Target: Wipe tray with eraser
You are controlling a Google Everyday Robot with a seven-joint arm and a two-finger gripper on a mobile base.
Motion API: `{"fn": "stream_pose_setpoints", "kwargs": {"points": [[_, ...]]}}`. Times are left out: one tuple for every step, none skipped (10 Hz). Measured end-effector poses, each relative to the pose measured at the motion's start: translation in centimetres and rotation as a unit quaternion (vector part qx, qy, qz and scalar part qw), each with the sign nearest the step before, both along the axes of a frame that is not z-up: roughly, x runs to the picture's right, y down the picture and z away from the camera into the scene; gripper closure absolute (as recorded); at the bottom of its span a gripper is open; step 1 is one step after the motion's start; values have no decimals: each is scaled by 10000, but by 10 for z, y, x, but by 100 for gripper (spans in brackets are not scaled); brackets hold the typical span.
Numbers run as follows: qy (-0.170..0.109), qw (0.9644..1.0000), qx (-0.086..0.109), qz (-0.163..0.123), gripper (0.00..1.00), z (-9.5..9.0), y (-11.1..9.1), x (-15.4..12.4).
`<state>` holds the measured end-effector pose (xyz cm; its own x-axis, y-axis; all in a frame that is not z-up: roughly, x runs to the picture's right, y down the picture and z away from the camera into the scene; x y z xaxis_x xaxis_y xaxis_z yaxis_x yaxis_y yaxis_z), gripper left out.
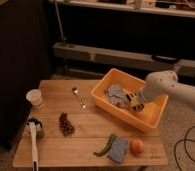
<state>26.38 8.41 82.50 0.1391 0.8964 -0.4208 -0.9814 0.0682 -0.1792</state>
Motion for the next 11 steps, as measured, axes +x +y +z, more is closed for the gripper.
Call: {"fn": "stream_pose_setpoints", "kwargs": {"points": [[77, 10000, 11, 40, 100, -2, 1, 12], [200, 9998, 14, 74, 100, 1, -2, 22], [360, 9993, 7, 125, 100, 8, -10, 31], [470, 9987, -4, 173, 100, 16, -17, 35], [655, 9976, 10, 222, 100, 35, -35, 39], [756, 9968, 22, 270, 100, 48, -47, 35], [815, 9963, 71, 265, 100, 58, -58, 29], [847, 9960, 109, 269, 100, 71, -69, 11], [846, 9959, 145, 279, 100, 81, -76, -1], [810, 9962, 164, 291, 100, 86, -79, -7], [713, 9968, 188, 319, 100, 89, -81, -14]]}}
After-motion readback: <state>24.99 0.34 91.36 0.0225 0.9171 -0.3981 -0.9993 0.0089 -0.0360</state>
